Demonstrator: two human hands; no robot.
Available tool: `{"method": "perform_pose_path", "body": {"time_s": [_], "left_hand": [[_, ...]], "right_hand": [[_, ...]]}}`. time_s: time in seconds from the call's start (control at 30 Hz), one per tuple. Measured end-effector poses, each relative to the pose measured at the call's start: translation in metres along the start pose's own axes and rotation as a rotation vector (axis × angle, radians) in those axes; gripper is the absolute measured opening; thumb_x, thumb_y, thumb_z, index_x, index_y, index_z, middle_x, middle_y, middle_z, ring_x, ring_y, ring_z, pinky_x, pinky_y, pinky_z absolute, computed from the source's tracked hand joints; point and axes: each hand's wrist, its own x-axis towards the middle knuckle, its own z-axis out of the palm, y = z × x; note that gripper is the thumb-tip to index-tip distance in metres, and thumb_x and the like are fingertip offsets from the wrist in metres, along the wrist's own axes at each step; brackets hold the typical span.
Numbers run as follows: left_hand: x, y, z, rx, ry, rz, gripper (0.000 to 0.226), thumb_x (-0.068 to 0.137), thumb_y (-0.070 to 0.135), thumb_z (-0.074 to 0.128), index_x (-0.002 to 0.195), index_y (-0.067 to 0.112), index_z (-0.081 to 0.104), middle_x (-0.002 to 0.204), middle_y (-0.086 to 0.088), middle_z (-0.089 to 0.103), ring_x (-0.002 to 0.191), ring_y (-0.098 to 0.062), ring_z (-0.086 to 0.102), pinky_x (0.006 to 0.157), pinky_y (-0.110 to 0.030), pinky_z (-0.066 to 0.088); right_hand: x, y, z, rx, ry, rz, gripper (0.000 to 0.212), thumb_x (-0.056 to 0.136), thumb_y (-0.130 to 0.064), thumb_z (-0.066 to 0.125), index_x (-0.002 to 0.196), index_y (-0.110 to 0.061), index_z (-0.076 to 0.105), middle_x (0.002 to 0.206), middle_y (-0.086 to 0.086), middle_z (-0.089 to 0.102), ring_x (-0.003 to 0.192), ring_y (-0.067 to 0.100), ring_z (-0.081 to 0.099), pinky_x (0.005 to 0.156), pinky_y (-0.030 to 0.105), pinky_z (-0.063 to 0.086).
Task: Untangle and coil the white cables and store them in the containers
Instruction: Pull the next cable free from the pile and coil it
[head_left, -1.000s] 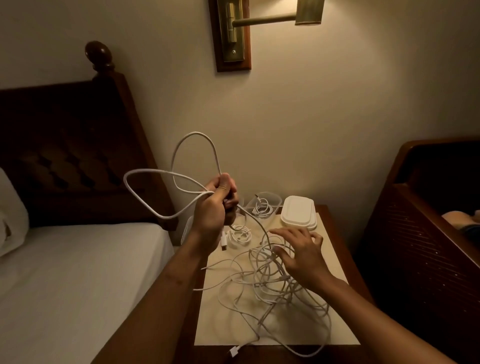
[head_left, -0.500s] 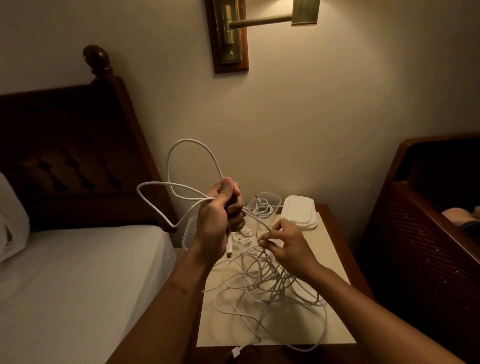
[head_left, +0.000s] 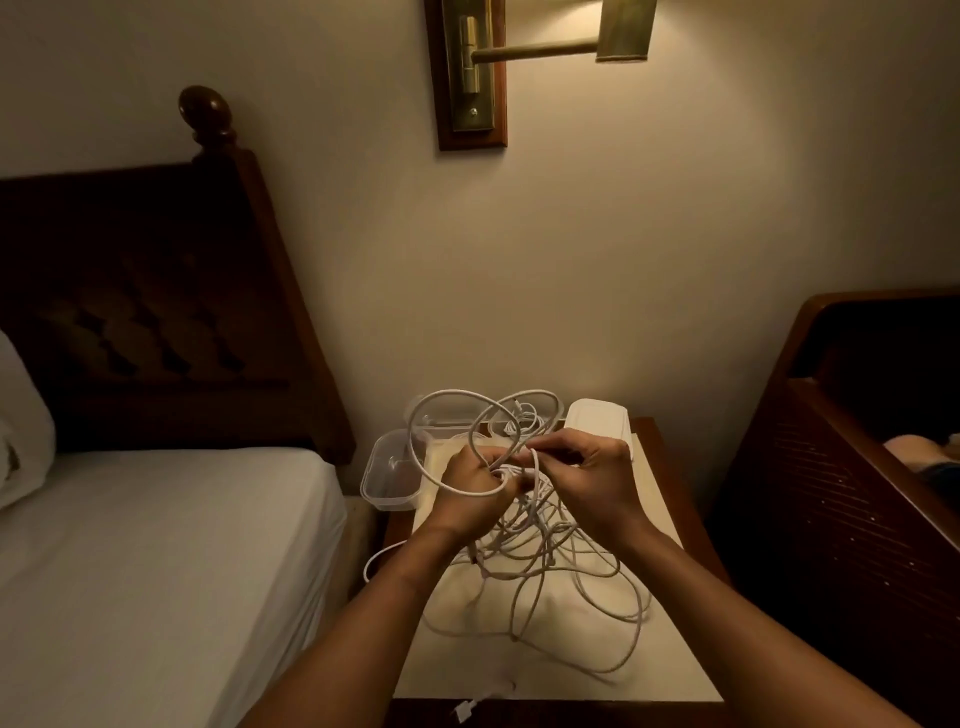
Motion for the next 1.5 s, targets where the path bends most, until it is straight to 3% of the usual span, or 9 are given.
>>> {"method": "perform_pose_path", "body": {"time_s": [0.13, 0.27, 0.37, 0.53, 0.8, 1.0, 1.1, 1.37, 1.5], "left_hand": [[0.004, 0.001, 0.006, -0.152, 0.064, 0.051, 0.006, 0.089, 0.008, 0.074, 0.089, 0.010, 0.080, 0.089, 0.000, 0.077, 0.085, -0.003, 0.071, 0.076, -0.024, 0.057], [0.003, -0.003, 0.007, -0.377, 0.046, -0.054, 0.009, 0.091, 0.016, 0.075, 0.095, 0.009, 0.080, 0.095, -0.006, 0.078, 0.094, -0.016, 0.073, 0.089, -0.039, 0.057], [0.000, -0.006, 0.006, -0.425, -0.001, -0.174, 0.012, 0.094, 0.023, 0.072, 0.100, 0.015, 0.080, 0.081, 0.007, 0.076, 0.066, 0.003, 0.065, 0.067, -0.022, 0.048], [-0.003, -0.015, 0.003, -0.487, -0.046, -0.267, 0.040, 0.073, 0.054, 0.079, 0.101, 0.025, 0.080, 0.071, 0.001, 0.060, 0.053, -0.008, 0.041, 0.051, -0.025, 0.030], [0.011, -0.023, -0.004, -0.736, 0.272, -0.232, 0.022, 0.101, 0.025, 0.062, 0.113, 0.013, 0.076, 0.055, 0.007, 0.031, 0.043, -0.005, 0.021, 0.038, -0.019, 0.020], [0.005, -0.014, -0.003, -0.723, 0.164, -0.144, 0.021, 0.099, 0.030, 0.064, 0.109, 0.018, 0.078, 0.059, 0.006, 0.027, 0.049, -0.007, 0.020, 0.043, -0.022, 0.017], [0.007, -0.003, 0.000, -0.715, 0.129, -0.098, 0.021, 0.099, 0.032, 0.064, 0.110, 0.020, 0.078, 0.062, 0.002, 0.025, 0.051, -0.009, 0.019, 0.046, -0.026, 0.014], [0.006, -0.017, -0.009, -0.574, 0.238, -0.133, 0.019, 0.101, 0.018, 0.062, 0.112, 0.015, 0.077, 0.061, 0.010, 0.054, 0.046, 0.001, 0.041, 0.043, -0.010, 0.032], [-0.006, -0.027, -0.008, -0.442, 0.213, -0.216, 0.019, 0.101, 0.015, 0.060, 0.113, 0.014, 0.076, 0.102, -0.005, 0.076, 0.051, 0.004, 0.057, 0.055, -0.010, 0.045]], "right_hand": [[-0.009, 0.015, 0.004, -0.012, 0.057, 0.070, 0.020, 0.089, -0.011, 0.073, 0.106, -0.021, 0.074, 0.101, -0.011, 0.073, 0.098, 0.008, 0.067, 0.080, 0.024, 0.056], [-0.028, 0.046, 0.010, -0.194, -0.136, 0.198, 0.039, 0.094, -0.028, 0.061, 0.128, -0.045, 0.057, 0.126, -0.020, 0.060, 0.117, 0.009, 0.053, 0.095, 0.034, 0.042], [-0.036, 0.056, 0.007, -0.417, -0.286, 0.198, 0.047, 0.091, -0.052, 0.049, 0.138, -0.050, 0.047, 0.126, -0.023, 0.055, 0.115, 0.006, 0.046, 0.097, 0.039, 0.030], [-0.032, 0.057, -0.003, -0.608, -0.395, 0.039, 0.028, 0.094, -0.060, 0.048, 0.118, -0.047, 0.056, 0.116, -0.020, 0.049, 0.112, 0.006, 0.038, 0.098, 0.037, 0.027], [-0.034, 0.059, -0.021, -0.654, -0.501, -0.232, 0.017, 0.090, -0.017, 0.072, 0.098, -0.031, 0.068, 0.098, -0.013, 0.070, 0.096, 0.003, 0.064, 0.117, 0.047, 0.031], [-0.039, 0.054, -0.017, -0.584, -0.473, 0.056, 0.025, 0.099, -0.045, 0.054, 0.120, -0.037, 0.067, 0.109, -0.022, 0.065, 0.113, -0.006, 0.050, 0.122, 0.046, -0.002], [-0.038, 0.043, -0.001, -0.624, -0.425, 0.134, 0.035, 0.097, -0.059, 0.048, 0.112, -0.037, 0.069, 0.104, -0.022, 0.067, 0.113, -0.001, 0.048, 0.117, 0.048, 0.005], [-0.036, 0.046, 0.000, -0.574, -0.237, 0.104, 0.011, 0.089, -0.039, 0.072, 0.087, -0.034, 0.062, 0.094, -0.018, 0.065, 0.098, 0.002, 0.057, 0.113, 0.043, 0.015], [-0.039, 0.051, -0.004, -0.563, -0.258, 0.007, 0.013, 0.088, -0.024, 0.077, 0.085, -0.029, 0.065, 0.079, -0.016, 0.068, 0.081, 0.004, 0.064, 0.116, 0.045, 0.020]]}}
